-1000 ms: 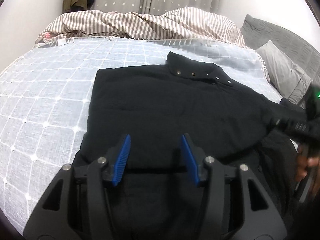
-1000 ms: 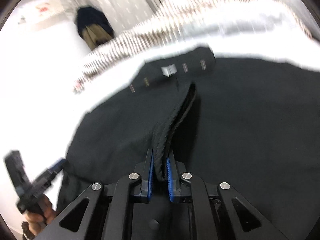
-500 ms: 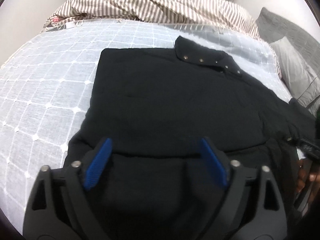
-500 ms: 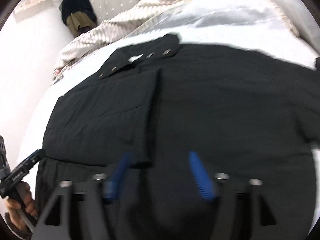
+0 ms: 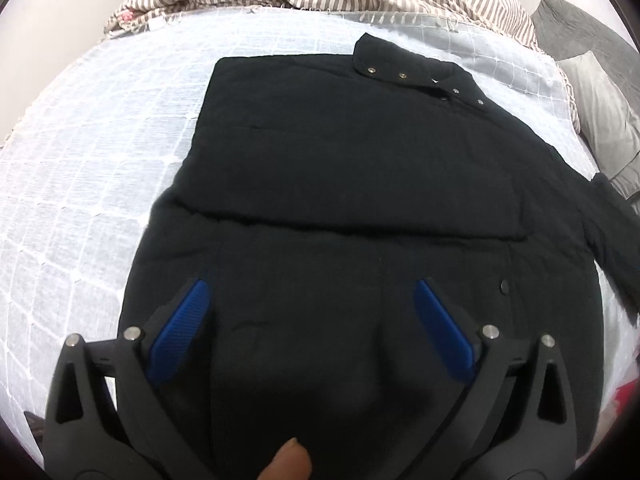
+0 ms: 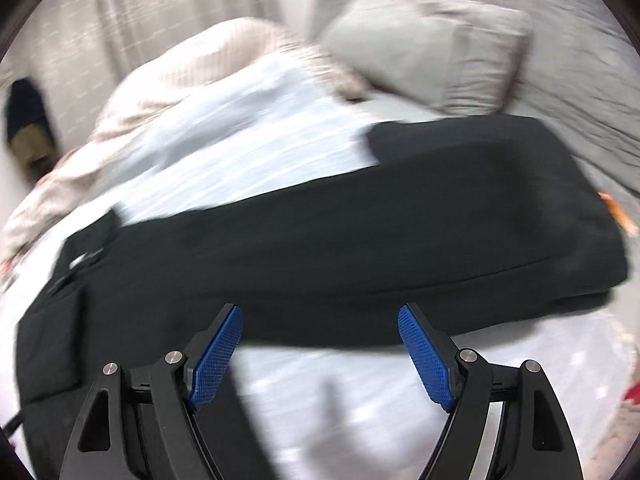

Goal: Fold large clothes
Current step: 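Grasp the coat side with the right gripper and fold it toward the center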

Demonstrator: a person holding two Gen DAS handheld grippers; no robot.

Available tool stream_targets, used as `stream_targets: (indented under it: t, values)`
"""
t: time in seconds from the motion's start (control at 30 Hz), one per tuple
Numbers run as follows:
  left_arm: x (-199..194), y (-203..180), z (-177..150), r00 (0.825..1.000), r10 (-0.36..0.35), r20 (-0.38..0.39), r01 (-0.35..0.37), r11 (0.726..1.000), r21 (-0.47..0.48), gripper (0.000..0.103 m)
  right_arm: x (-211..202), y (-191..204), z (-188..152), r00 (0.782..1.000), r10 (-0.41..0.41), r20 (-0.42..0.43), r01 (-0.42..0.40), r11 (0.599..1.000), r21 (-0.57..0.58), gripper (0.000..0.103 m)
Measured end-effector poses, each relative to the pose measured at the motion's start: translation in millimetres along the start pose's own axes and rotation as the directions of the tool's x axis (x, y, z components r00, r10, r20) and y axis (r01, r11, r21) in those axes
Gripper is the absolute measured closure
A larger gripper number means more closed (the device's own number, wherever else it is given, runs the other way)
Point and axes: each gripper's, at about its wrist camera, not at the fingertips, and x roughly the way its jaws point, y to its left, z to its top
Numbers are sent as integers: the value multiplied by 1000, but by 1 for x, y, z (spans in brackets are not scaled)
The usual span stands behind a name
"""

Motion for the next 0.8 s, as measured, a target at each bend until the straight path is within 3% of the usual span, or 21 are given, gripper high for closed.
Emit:
stream_targets:
  t: [0.13,0.37,0.53,0.7,0.8]
  values:
    - [-10,2,-13,997,-2,83,8,997,-80,1,-2,-84,20,996,-87,16,83,984,156,21]
    - [-6,-3,-18,996,-24,92,31,997,-76,1,-10,-170,36,1000,-23,1,22,940,340,21]
    - [-5,2,-17,994,-74,75,80,993,-83,1,4,-177,28,999,-2,-37,15,929,370,21]
    - [-4,4,-20,994,-84,67,91,991,-95,1,34,-171,7,992,69,-105,-13,888,460,23]
    - [-5,7,-20,993,-92,69,99,990,-104,1,41,-160,-1,990,105,-93,-47,875,482,49]
